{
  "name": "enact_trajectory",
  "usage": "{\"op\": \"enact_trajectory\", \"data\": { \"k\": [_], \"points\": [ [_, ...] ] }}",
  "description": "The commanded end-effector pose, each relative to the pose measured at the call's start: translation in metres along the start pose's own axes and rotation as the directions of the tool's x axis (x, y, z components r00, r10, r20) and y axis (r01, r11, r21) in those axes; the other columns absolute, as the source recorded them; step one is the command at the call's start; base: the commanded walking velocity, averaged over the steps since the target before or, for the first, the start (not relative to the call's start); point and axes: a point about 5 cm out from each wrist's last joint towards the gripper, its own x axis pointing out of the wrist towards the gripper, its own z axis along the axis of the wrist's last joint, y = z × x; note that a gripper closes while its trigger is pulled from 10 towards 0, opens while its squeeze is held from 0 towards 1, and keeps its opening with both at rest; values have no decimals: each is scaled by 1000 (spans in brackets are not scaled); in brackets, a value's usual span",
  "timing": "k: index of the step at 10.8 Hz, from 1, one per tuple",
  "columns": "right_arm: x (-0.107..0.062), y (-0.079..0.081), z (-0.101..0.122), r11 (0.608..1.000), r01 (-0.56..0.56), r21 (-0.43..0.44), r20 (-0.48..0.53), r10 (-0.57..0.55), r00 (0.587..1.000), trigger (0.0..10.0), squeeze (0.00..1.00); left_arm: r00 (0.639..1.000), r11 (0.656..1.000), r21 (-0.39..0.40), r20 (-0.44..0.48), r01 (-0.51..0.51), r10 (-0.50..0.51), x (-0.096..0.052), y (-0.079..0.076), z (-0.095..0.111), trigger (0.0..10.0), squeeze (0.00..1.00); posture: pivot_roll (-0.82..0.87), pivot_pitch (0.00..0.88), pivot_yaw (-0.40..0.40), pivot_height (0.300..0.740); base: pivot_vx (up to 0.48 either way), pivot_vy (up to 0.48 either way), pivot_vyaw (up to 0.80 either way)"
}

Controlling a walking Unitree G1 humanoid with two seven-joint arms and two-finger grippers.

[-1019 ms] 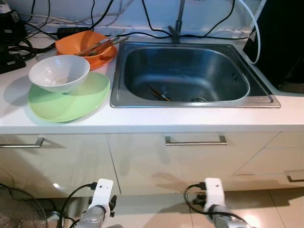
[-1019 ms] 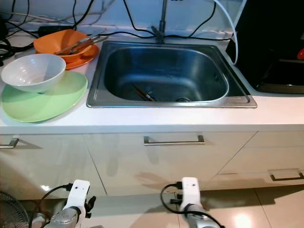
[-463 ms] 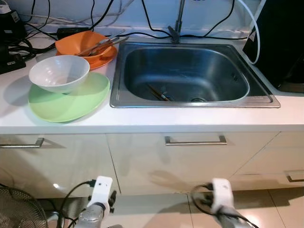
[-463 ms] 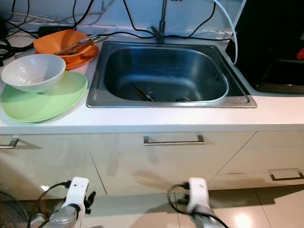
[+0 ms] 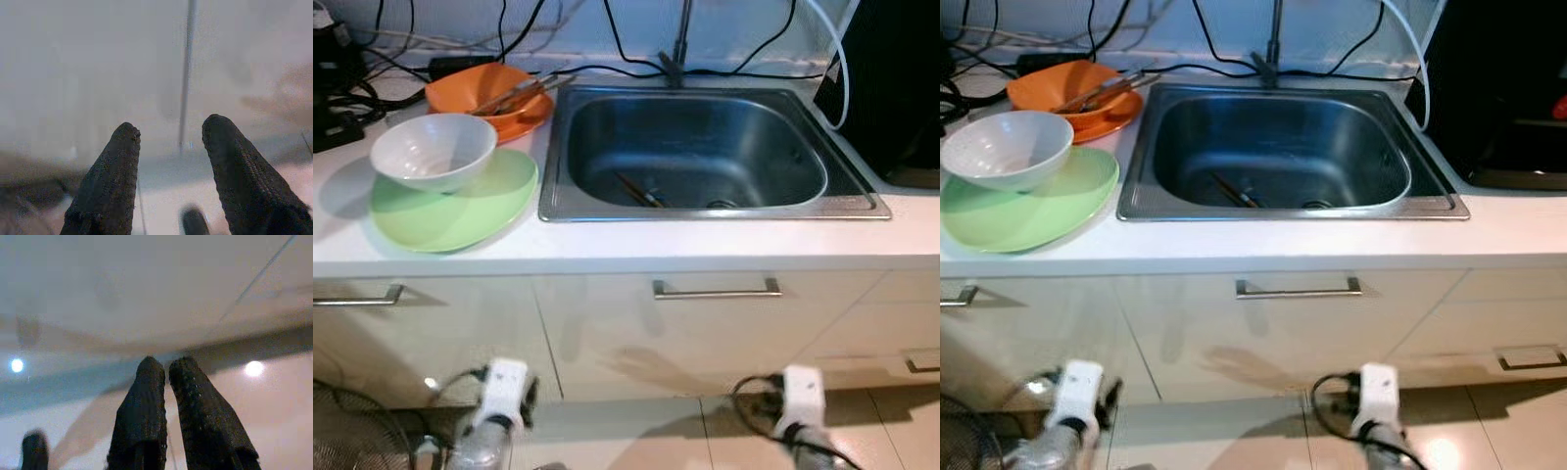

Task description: Kitchen organization

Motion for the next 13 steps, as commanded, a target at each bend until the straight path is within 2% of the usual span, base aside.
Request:
{"op": "enact_trajectory", "data": {
  "k": [1, 3, 5, 7, 8, 9, 10, 11, 12, 13],
  "points": [
    [-2, -7, 2, 1000, 19, 19, 26, -19, 999, 10000, 0, 999, 1000, -6, 39, -10, 10, -1, 5, 5, 10000, 0, 61, 47, -36, 740, 0, 0, 0],
    [-5, -20, 22, 998, 39, -55, 162, -30, 986, 10000, 0, 972, 998, -4, 227, -64, 63, -8, 23, 33, 10000, 0, 68, 56, -40, 740, 0, 0, 0],
    [-11, -29, 40, 996, 65, -53, 276, -48, 960, 10000, 0, 937, 998, 23, 347, -54, 43, -27, 20, 52, 10000, 0, 67, 71, -42, 740, 0, 0, 0],
    [-25, -31, 56, 994, 92, -51, 403, -64, 913, 10000, 0, 892, 996, 18, 447, -84, 67, -47, 20, 70, 10000, 0, 66, 82, -42, 740, 0, 0, 0],
    [-35, -31, 74, 992, 115, -42, 493, -80, 867, 10000, 0, 859, 995, 26, 508, -92, 66, -61, 18, 86, 10000, 0, 58, 88, -42, 740, 0, 0, 0],
    [-41, -31, 86, 991, 129, -41, 544, -86, 835, 10000, 0, 839, 995, 29, 541, -91, 61, -69, 16, 95, 10000, 0, 58, 88, -42, 740, 0, 0, 0],
    [-49, -30, 106, 988, 146, -40, 612, -92, 786, 10000, 0, 805, 994, 38, 590, -100, 58, -78, 15, 109, 10000, 0, 61, 92, -48, 740, 0, 0, 0],
    [-62, -24, 140, 988, 153, -27, 700, -91, 708, 10000, 0, 768, 975, 138, 639, -172, 45, -84, 17, 127, 10000, 0, 65, 91, -50, 740, 0, 0, 0],
    [-70, -19, 162, 987, 158, -23, 748, -88, 658, 10000, 0, 739, 943, 187, 668, -275, 83, -84, 24, 133, 10000, 0, 65, 87, -49, 740, 0, 0, 0],
    [-75, -15, 176, 987, 157, -22, 775, -82, 627, 10000, 0, 717, 931, 178, 687, -320, 115, -85, 29, 140, 10000, 0, 67, 83, -52, 740, 0, 0, 0]
  ]
}}
